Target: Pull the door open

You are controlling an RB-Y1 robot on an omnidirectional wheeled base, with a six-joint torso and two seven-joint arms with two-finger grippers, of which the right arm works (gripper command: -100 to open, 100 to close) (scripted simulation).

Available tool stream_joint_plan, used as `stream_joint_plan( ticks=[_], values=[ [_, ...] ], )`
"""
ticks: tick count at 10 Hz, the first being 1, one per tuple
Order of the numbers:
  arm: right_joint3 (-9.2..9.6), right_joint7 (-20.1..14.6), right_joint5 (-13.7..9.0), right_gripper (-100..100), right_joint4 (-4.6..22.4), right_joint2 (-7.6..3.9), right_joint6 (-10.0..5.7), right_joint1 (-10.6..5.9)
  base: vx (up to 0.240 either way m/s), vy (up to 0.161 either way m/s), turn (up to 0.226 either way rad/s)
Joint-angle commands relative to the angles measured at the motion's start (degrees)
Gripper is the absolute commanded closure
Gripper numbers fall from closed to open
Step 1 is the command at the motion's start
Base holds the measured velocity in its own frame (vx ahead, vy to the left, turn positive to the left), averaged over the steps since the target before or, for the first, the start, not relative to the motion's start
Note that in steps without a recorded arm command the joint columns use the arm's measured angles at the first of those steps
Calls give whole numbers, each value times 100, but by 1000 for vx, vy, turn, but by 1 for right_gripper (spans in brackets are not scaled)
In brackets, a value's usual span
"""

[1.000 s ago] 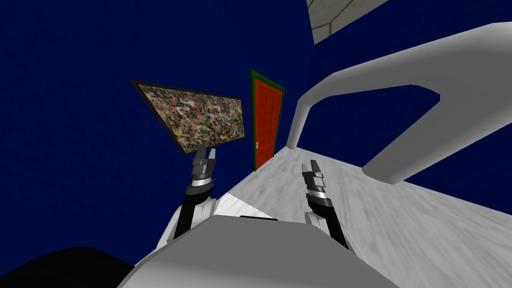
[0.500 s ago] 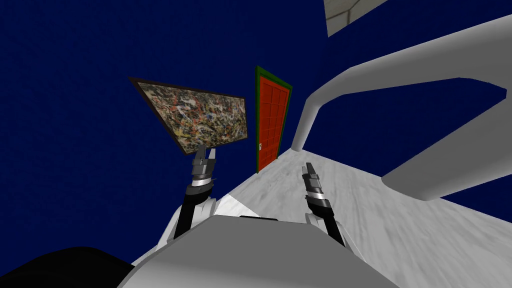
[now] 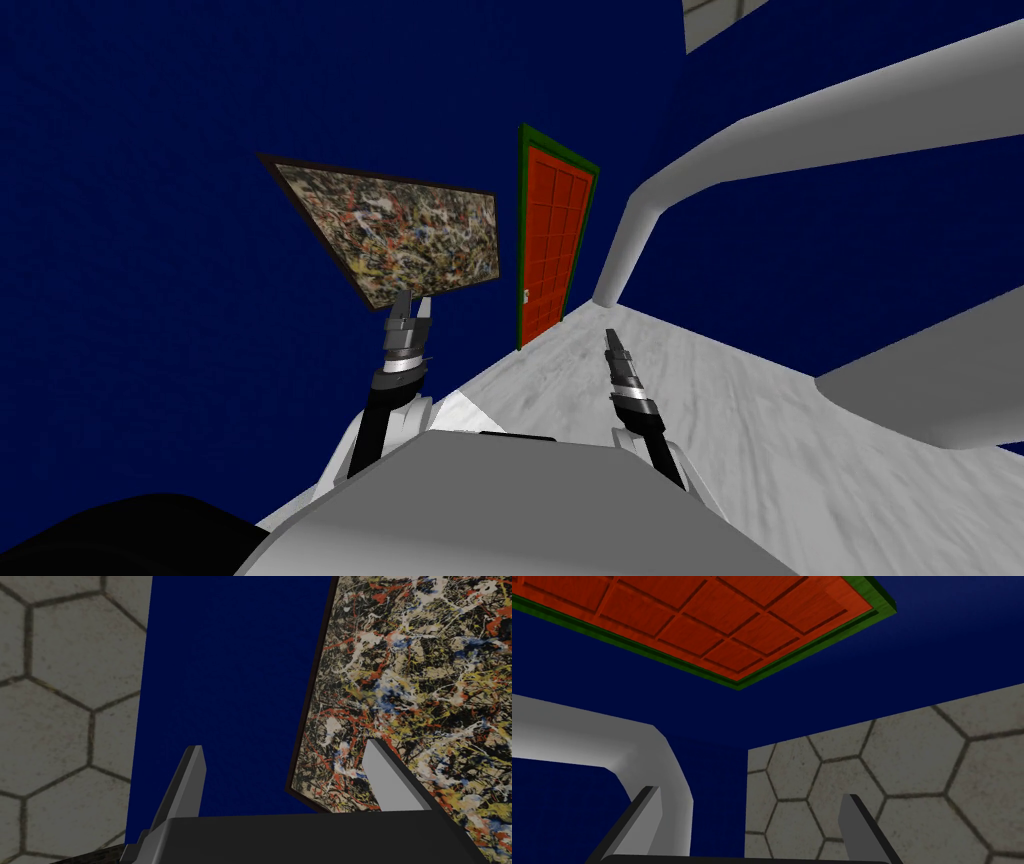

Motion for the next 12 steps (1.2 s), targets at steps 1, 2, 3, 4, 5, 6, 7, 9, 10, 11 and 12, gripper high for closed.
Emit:
stream_joint_plan(
  ticks=[1,2,3,4,5,6,7,9,10,11,12],
  values=[
    [-50,161,87,-100,145,-18,-39,-47,87,-32,112],
    [-78,256,141,-100,241,-26,-68,-76,91,-43,97],
    [-106,351,195,-100,338,-34,-98,-105,98,-33,105],
    [-135,446,249,-100,435,-42,-127,-135,86,-28,137],
    [-165,546,305,-100,536,-46,-158,-165,80,-32,127],
    [-195,647,362,-100,639,-50,-189,-196,92,-43,109],
    [-225,747,420,-100,742,-54,-221,-228,89,-60,103],
    [-285,949,534,-100,947,-62,-283,-290,85,-46,127],
    [-315,1050,591,-100,1050,-65,-315,-321,96,-37,110],
    [-346,1153,649,-100,1154,-67,-346,-352,94,-52,130],
    [-377,1256,708,-100,1260,-66,-379,-384,93,-45,139]
  ],
)
